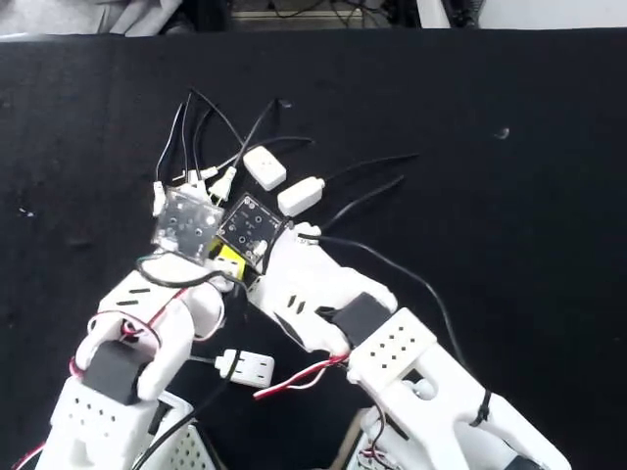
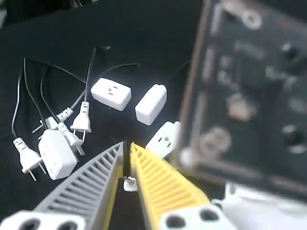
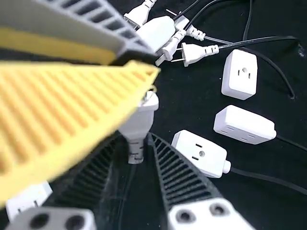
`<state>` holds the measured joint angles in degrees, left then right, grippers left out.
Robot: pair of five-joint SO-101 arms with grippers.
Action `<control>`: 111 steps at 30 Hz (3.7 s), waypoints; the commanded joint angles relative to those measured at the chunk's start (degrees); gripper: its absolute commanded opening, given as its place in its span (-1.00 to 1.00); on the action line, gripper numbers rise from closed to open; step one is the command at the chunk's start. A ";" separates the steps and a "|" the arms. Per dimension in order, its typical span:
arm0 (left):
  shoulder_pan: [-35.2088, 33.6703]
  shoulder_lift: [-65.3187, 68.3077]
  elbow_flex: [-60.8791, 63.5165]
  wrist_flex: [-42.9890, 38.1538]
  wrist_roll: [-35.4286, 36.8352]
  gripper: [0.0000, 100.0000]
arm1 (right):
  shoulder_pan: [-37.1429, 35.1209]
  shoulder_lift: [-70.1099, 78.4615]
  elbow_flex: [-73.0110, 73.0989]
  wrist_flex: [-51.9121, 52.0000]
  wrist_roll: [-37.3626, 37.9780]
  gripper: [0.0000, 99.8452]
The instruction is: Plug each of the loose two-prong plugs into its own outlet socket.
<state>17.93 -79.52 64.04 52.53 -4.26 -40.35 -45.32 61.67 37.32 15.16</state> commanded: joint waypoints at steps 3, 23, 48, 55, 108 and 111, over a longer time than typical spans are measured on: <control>-0.13 6.51 0.22 -3.60 -2.20 -0.94 | -0.18 -2.42 -0.13 -0.70 0.00 -0.98; -3.30 15.47 -0.04 -4.92 -1.85 -0.94 | -0.09 -11.65 -0.22 3.87 0.09 -0.98; -17.54 15.30 -0.40 -4.84 2.90 -0.94 | 7.12 -13.67 1.63 13.80 -4.04 -0.86; -19.47 15.82 -0.13 -6.95 7.91 -0.94 | 4.22 -3.82 1.19 19.43 -1.67 -0.68; -19.74 15.38 -0.31 -6.59 7.65 -0.94 | -8.53 11.30 9.89 7.91 8.18 -0.78; -22.02 15.38 -1.19 -5.63 7.74 -0.94 | -8.53 11.56 9.80 8.18 10.02 -0.78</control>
<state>-1.93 -63.52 64.66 46.46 3.30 -48.44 -31.87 71.69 46.11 23.08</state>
